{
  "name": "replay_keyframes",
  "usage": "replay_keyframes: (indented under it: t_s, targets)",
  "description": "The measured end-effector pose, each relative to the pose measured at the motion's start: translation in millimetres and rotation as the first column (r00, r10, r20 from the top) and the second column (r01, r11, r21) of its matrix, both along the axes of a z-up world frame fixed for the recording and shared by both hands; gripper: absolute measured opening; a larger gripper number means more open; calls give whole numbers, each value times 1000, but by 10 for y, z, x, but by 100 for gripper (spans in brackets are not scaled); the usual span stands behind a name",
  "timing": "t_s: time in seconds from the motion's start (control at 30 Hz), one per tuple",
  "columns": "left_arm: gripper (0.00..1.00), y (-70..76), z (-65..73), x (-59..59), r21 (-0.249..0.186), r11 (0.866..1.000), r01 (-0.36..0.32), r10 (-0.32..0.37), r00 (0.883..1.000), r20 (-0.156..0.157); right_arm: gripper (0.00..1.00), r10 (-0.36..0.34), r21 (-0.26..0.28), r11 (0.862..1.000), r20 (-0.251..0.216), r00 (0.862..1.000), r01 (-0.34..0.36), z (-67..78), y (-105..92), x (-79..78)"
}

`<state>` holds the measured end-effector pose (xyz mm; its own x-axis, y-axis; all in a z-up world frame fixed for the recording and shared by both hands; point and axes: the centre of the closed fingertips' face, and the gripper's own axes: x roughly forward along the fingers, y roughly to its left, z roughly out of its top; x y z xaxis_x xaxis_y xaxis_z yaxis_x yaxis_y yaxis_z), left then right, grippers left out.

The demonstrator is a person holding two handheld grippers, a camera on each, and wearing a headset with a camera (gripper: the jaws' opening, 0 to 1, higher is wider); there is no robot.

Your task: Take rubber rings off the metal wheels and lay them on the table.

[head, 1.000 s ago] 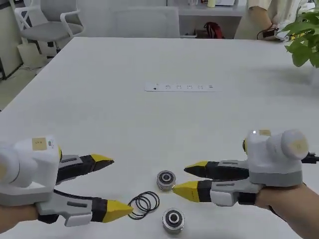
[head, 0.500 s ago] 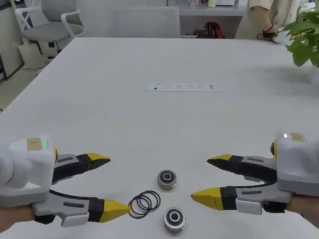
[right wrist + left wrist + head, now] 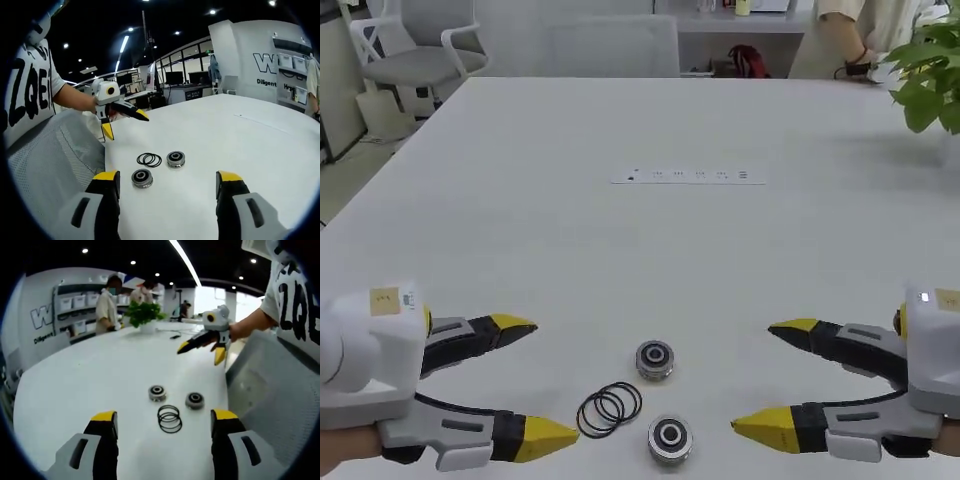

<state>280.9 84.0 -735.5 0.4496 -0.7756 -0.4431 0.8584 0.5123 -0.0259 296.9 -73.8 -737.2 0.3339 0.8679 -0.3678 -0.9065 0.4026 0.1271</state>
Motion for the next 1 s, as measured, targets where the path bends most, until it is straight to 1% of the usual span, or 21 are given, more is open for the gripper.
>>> replay_keyframes:
  t_s: [0.2, 0.5, 0.73, 1.0]
  targets:
    - [79, 18, -20, -29, 5, 1000, -1, 1, 1000, -3, 78, 6, -27, 1000, 13, 1000, -5, -35, -41, -17]
    - [83, 52, -59, -43, 11, 1000, -10, 10, 1000, -5, 83, 6, -41, 999, 3, 1000, -6, -116, -69, -52]
    - [83, 72, -72, -50, 20, 1000, -10, 10, 1000, -3, 85, 10, -46, 999, 2, 1000, -10, -132, -64, -66]
    - [84, 83, -77, -54, 21, 1000, -14, 14, 1000, -2, 86, 4, -40, 999, 1, 1000, -4, -131, -71, -76]
